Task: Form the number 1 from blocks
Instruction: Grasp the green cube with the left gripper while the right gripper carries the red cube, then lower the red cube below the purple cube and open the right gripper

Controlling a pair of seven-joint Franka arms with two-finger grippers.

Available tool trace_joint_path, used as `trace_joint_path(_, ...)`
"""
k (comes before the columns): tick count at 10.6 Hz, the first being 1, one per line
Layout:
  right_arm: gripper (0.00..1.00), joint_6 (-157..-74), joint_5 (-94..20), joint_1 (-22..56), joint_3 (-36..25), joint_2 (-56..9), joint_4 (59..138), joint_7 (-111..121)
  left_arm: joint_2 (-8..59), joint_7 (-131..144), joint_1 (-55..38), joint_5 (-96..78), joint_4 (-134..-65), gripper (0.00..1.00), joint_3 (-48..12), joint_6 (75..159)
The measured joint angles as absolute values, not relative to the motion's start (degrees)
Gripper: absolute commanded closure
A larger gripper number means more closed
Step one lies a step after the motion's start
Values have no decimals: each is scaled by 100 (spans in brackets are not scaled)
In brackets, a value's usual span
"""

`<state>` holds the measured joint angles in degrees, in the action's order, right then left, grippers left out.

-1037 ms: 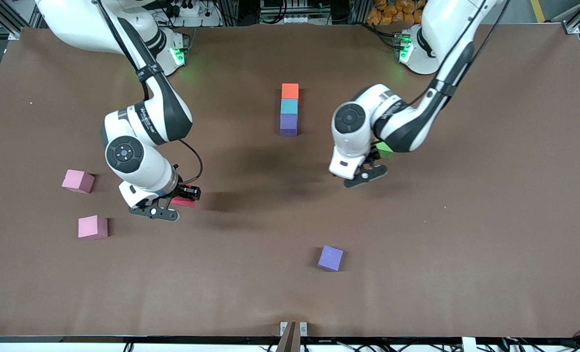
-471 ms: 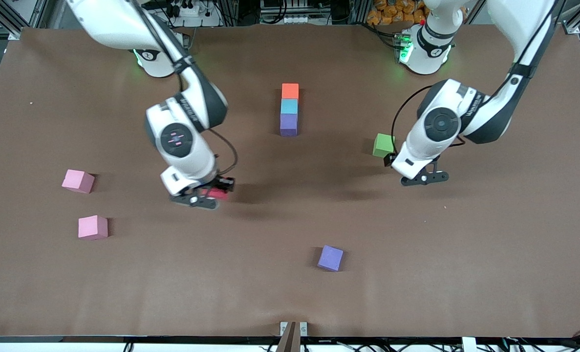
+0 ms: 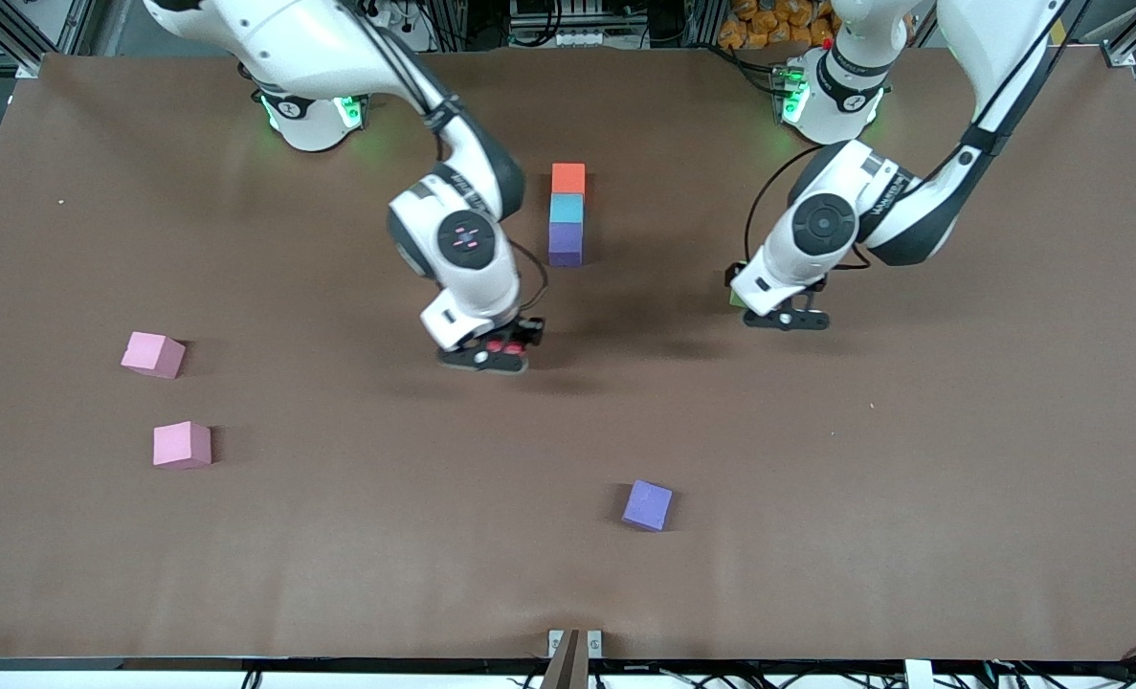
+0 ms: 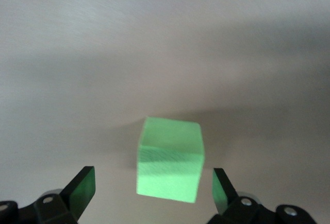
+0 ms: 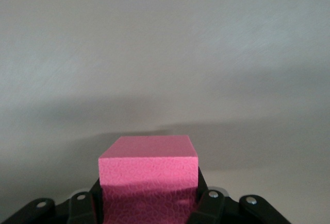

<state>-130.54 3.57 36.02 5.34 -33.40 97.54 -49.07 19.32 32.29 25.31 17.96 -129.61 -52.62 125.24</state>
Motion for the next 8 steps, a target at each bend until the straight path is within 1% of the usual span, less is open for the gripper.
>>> trace_joint_path(4, 100, -13407, 358, 4230, 534, -3656, 9705, -4922, 2313, 3072, 2417, 1795, -13025, 0, -5289, 12542)
trace_joint_path(8, 100, -13361, 358, 4458, 534, -3666, 9771, -4919, 2560, 3045, 2420, 1810, -13020, 0, -5244, 12543)
